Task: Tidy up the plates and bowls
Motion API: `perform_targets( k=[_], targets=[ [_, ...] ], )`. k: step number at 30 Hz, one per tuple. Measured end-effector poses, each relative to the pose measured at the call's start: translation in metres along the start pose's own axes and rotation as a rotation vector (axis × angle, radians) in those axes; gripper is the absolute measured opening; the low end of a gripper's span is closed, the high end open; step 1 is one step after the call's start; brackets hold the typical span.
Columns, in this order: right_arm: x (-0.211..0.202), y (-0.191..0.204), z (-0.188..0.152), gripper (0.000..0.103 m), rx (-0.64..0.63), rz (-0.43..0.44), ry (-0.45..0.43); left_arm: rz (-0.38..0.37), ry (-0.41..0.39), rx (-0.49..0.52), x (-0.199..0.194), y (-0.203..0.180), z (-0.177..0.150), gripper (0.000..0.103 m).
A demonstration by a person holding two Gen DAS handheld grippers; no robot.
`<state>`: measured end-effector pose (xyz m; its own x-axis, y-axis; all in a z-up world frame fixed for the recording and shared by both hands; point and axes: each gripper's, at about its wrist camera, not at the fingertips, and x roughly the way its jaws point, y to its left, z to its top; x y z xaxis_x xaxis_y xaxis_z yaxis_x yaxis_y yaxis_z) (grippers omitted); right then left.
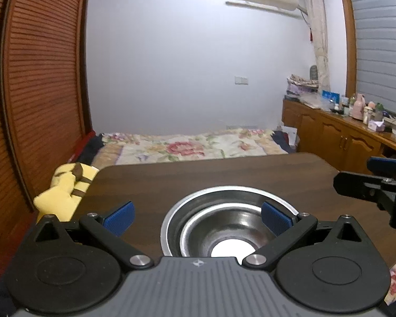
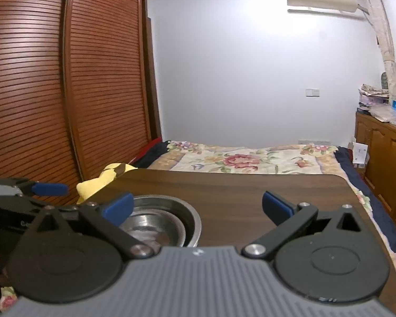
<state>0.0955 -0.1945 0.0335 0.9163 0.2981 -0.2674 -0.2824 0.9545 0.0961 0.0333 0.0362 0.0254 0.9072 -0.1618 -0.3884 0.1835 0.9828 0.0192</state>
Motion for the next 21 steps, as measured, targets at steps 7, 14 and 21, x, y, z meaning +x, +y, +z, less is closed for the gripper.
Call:
perform_targets(
  k=[7, 14, 21],
  targets=[
    [-0.006, 0.003, -0.008, 0.103, 0.005, -0.064, 0.008, 0.088, -0.013, 0.026, -0.006, -0.008, -0.004, 0.103],
    [-0.012, 0.004, -0.012, 0.103, 0.023, -0.105, 0.022, 0.056, 0.005, 0.036, -0.012, -0.018, -0.008, 0.103],
    [-0.020, 0.003, -0.018, 0.103, 0.028, -0.149, 0.016, 0.076, -0.018, 0.043, -0.022, -0.023, -0.010, 0.103]
  ],
)
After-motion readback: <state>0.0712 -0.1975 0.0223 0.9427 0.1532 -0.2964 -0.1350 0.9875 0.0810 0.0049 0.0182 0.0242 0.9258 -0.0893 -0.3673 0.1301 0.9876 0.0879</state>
